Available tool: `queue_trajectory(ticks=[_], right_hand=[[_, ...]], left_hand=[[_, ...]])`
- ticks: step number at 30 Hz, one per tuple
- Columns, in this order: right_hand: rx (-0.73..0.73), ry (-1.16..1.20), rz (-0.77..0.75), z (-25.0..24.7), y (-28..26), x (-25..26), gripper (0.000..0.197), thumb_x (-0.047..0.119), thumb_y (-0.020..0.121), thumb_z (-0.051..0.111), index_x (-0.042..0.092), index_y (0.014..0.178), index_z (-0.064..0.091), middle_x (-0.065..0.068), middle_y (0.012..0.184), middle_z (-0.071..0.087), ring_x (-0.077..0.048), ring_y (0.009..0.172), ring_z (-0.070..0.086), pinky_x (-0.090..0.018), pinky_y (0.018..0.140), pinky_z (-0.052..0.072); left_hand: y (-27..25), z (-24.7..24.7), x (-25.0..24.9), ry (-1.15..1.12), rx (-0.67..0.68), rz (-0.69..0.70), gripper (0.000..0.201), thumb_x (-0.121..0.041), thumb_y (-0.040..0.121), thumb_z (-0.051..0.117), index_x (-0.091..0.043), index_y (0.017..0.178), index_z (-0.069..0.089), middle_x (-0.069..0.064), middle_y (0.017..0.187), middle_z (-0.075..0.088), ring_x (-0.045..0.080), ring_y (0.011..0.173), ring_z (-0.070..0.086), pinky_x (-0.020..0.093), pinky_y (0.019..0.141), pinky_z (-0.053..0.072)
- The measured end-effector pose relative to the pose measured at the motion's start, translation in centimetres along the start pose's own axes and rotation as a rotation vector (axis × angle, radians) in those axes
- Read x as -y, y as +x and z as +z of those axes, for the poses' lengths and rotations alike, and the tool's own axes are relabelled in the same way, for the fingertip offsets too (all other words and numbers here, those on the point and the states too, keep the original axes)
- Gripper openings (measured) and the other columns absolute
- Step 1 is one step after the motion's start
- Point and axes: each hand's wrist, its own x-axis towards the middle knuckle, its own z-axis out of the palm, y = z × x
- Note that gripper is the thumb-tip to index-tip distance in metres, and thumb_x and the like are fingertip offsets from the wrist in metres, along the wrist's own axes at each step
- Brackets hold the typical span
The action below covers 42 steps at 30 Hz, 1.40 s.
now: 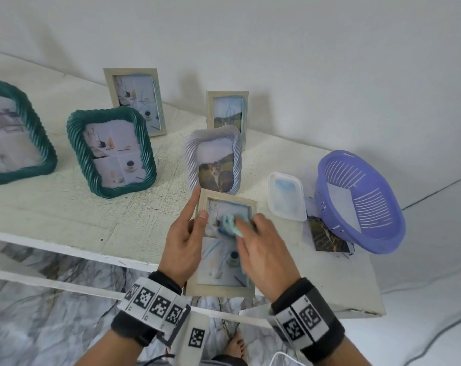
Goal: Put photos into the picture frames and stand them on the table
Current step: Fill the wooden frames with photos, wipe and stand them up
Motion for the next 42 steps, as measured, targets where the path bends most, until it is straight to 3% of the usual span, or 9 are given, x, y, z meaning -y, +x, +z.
queue_trajectory(ticks=[3, 10, 15, 21, 27, 32, 35, 39, 42], right_hand=[[-0.052, -0.001, 0.117, -0.2, 0.6, 0.0, 0.039, 0.007, 0.077, 0.074, 0.009, 0.114, 0.060, -0.004, 0.085, 0.049, -0.014, 0.068, 0.042, -0.018, 0.061, 0.030], [0.004, 0.138, 0.041, 0.6, -2.2, 1.2, 0.024, 0.014, 0.090, 0.061, 0.012, 0.114, 0.058, 0.003, 0.085, 0.044, -0.008, 0.067, 0.039, -0.010, 0.059, 0.029], [-0.059, 0.097, 0.116, 0.6, 0.4, 0.6, 0.026, 0.016, 0.095, 0.053, 0.009, 0.119, 0.058, 0.000, 0.086, 0.042, -0.014, 0.070, 0.038, -0.023, 0.063, 0.033], [0.001, 0.243, 0.033, 0.8, -2.6, 2.0, 0.023, 0.017, 0.096, 0.053, 0.012, 0.119, 0.058, 0.004, 0.090, 0.045, -0.011, 0.073, 0.047, -0.018, 0.066, 0.038], [-0.059, 0.218, 0.163, -0.3, 1.3, -0.6, 0.024, 0.020, 0.098, 0.049, 0.010, 0.116, 0.060, 0.000, 0.086, 0.045, -0.014, 0.071, 0.044, -0.020, 0.067, 0.032], [0.055, 0.375, 0.030, -0.3, -1.4, 1.8, 0.023, 0.020, 0.097, 0.051, 0.013, 0.116, 0.061, 0.004, 0.090, 0.050, -0.004, 0.073, 0.048, -0.010, 0.067, 0.037], [0.102, 0.384, -0.049, -0.1, -2.6, 2.8, 0.024, 0.021, 0.097, 0.049, 0.015, 0.118, 0.060, 0.002, 0.098, 0.053, -0.007, 0.082, 0.052, -0.014, 0.075, 0.042], [-0.008, 0.207, 0.009, -0.9, 0.1, 1.4, 0.024, 0.017, 0.097, 0.051, 0.011, 0.120, 0.059, 0.001, 0.092, 0.046, -0.015, 0.075, 0.050, -0.019, 0.067, 0.040], [0.015, 0.162, -0.065, -1.2, 0.8, 2.2, 0.022, 0.016, 0.096, 0.053, 0.010, 0.117, 0.059, 0.003, 0.090, 0.039, -0.014, 0.072, 0.044, -0.015, 0.064, 0.032]], left_hand=[[0.0, 0.1, -0.1, 0.030, -0.015, 0.011, 0.049, -0.013, 0.103, 0.043, -0.030, 0.147, 0.030, -0.010, 0.046, 0.029, 0.002, 0.044, 0.023, 0.012, 0.044, 0.024], [-0.4, -0.7, 0.3, 0.047, -0.064, -0.010, 0.049, -0.017, 0.102, 0.043, -0.032, 0.148, 0.032, -0.010, 0.049, 0.025, 0.005, 0.046, 0.023, 0.015, 0.044, 0.023], [-0.3, -0.4, -0.1, 0.045, -0.065, -0.012, 0.050, -0.013, 0.103, 0.043, -0.029, 0.148, 0.031, -0.012, 0.047, 0.026, 0.003, 0.043, 0.021, 0.013, 0.042, 0.023], [0.0, -0.9, 0.0, 0.087, -0.061, -0.006, 0.050, -0.016, 0.102, 0.044, -0.030, 0.149, 0.034, -0.011, 0.048, 0.024, 0.005, 0.044, 0.022, 0.015, 0.043, 0.022], [-0.4, -0.1, 0.1, 0.072, -0.017, -0.001, 0.051, -0.017, 0.102, 0.045, -0.029, 0.150, 0.032, -0.010, 0.050, 0.023, 0.004, 0.045, 0.020, 0.015, 0.043, 0.022], [0.3, -0.7, 0.5, 0.025, -0.029, -0.023, 0.049, -0.025, 0.102, 0.046, -0.030, 0.150, 0.034, -0.004, 0.053, 0.029, 0.006, 0.046, 0.026, 0.019, 0.044, 0.027], [0.6, -1.3, 0.8, -0.014, -0.021, -0.022, 0.050, -0.040, 0.101, 0.047, -0.039, 0.149, 0.034, 0.006, 0.058, 0.039, 0.016, 0.051, 0.031, 0.028, 0.048, 0.031], [0.4, -1.0, 0.1, -0.003, -0.043, -0.026, 0.049, -0.019, 0.103, 0.044, -0.029, 0.150, 0.032, -0.011, 0.050, 0.024, 0.004, 0.046, 0.022, 0.016, 0.044, 0.024], [0.7, -0.7, -0.2, -0.054, -0.030, -0.040, 0.048, -0.012, 0.104, 0.041, -0.027, 0.149, 0.033, -0.015, 0.048, 0.032, 0.001, 0.046, 0.029, 0.012, 0.047, 0.029]])
